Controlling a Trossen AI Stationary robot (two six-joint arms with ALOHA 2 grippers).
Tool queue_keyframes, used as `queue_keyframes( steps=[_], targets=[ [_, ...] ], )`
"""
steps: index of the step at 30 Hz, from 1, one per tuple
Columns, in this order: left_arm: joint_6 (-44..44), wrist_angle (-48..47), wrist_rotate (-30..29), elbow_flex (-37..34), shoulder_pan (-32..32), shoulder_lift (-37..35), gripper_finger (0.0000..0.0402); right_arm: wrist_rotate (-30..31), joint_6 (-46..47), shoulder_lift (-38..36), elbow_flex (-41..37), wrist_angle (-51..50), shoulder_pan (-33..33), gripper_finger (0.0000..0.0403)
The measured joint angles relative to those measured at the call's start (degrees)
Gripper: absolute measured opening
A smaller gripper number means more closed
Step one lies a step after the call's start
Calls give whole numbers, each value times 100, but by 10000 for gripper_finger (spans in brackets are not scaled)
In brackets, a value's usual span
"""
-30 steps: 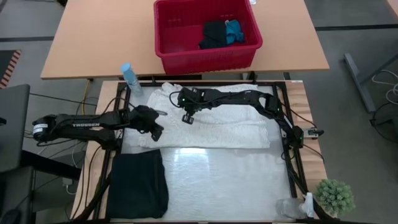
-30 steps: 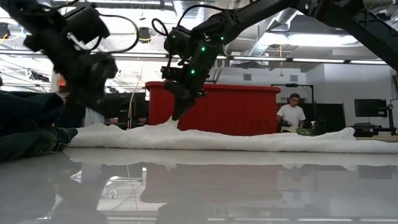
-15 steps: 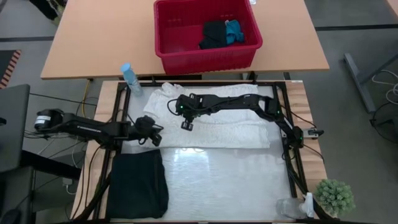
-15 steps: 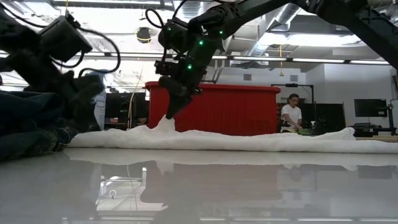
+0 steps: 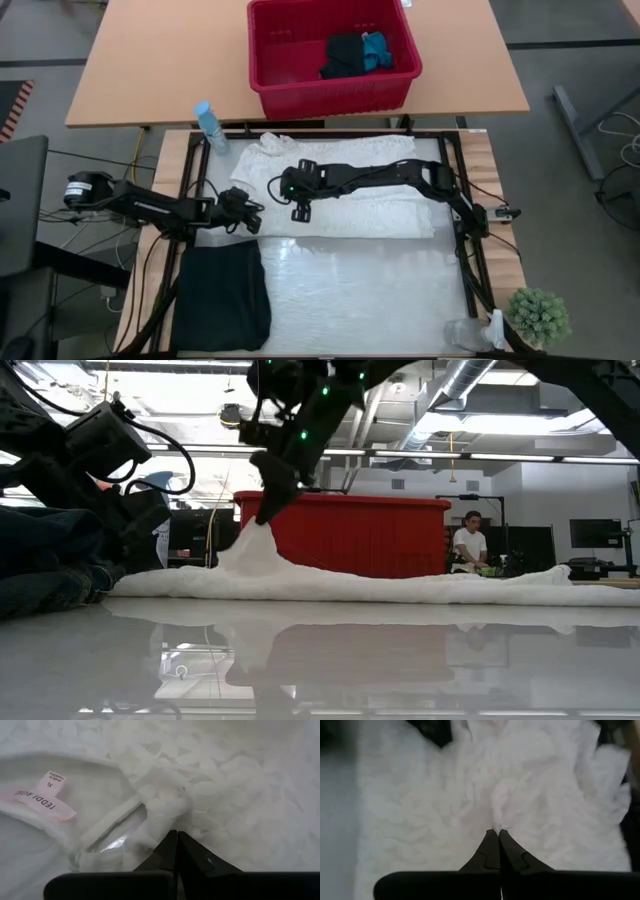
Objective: Fold Laundry from Bin
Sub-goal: Fold the white dress from the red bin
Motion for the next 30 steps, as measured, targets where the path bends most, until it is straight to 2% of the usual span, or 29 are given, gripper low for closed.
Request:
queue_keyframes(
  steps=[3, 9, 23, 26, 30],
  targets=[
    [-79, 37, 6, 2, 0, 144, 0, -56, -153, -91, 0, -54, 113, 12],
    [-83, 44, -4, 9, 0, 240, 0, -670, -239, -103, 0, -113, 319, 12],
    [10, 60, 17, 44, 0, 247, 0, -723, -167, -95, -1030, 247, 485, 12],
    [27, 3, 151, 126, 9, 252, 0, -723, -147, -97, -1062, 309, 474, 12],
    [46, -25, 677, 326, 9, 189, 0, -723, -128, -99, -1068, 396, 474, 12]
  ],
)
